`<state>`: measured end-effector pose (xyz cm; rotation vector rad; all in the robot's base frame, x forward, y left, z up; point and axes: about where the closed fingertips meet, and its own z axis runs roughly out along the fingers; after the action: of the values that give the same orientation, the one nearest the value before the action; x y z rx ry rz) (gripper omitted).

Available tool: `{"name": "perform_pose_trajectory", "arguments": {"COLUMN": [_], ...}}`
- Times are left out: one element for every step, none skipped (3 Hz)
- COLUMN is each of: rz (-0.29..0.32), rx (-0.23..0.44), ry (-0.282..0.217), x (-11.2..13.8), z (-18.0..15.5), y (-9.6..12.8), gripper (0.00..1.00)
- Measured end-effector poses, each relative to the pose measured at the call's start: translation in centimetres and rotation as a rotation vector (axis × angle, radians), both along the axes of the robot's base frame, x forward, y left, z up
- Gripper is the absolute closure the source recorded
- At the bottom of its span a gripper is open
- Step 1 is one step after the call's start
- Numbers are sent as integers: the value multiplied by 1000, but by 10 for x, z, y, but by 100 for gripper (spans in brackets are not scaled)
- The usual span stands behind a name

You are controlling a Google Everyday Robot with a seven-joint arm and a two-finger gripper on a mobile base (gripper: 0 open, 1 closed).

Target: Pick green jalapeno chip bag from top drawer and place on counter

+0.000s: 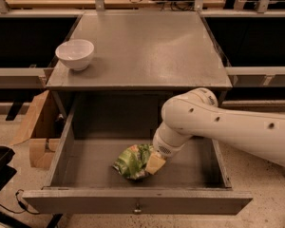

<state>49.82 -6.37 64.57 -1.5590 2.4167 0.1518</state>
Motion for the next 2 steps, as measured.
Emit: {"name": "perform_pose_trajectory", "arguments": {"rz": [3,3], "rx": [1,1], "ry": [22,22], "x": [-1,-1], "z": [-12,-12], "y": [3,3], "gripper": [74,51]}}
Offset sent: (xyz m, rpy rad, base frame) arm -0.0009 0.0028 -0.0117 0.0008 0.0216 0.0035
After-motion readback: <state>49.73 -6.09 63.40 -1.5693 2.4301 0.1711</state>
